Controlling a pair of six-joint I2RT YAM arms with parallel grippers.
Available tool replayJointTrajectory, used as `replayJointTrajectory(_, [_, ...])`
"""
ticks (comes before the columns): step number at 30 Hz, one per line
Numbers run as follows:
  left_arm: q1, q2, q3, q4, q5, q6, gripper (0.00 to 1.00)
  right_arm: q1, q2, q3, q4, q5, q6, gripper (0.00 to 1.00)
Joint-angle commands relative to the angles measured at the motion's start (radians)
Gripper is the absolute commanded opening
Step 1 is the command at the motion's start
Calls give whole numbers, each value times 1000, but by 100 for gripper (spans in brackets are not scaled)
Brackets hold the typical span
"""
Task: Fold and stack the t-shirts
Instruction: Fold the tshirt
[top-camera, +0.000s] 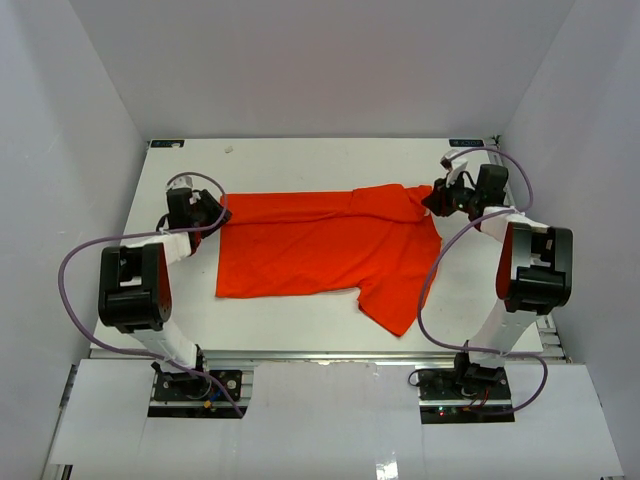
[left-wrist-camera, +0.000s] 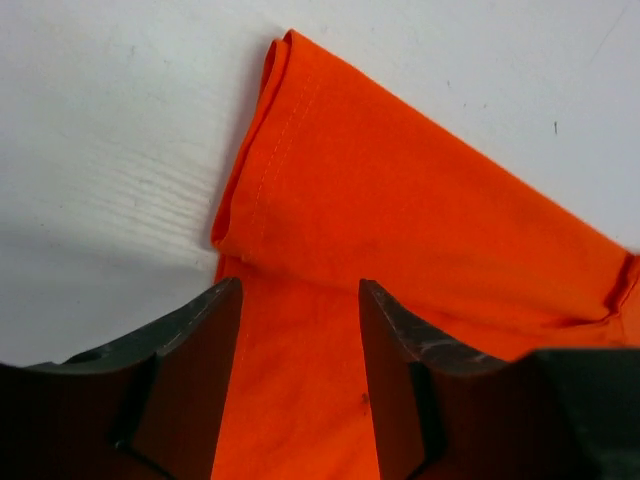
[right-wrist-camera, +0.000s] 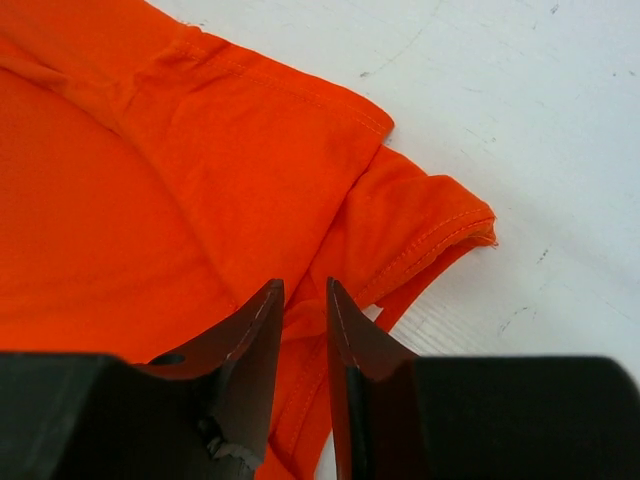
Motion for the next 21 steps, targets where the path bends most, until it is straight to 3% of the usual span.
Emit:
replayJointTrajectory(1, [8, -113, 29, -71, -11, 31, 63, -18, -65, 45, -61, -62, -57, 31])
replayJointTrajectory(4, [7, -192, 42, -105, -9, 46, 82, -17, -36, 157, -202, -146, -85, 38])
replayJointTrajectory(7, [8, -243, 75, -148, 11, 59, 92, -9, 17, 254, -279, -165, -25, 38])
replayJointTrajectory(13, [8, -274, 112, -174, 90, 66, 93, 40, 134, 429, -385, -160, 62, 36])
replayJointTrajectory(21, [9, -139, 196, -137, 340, 23, 93, 101, 336, 671, -524, -62, 208, 33])
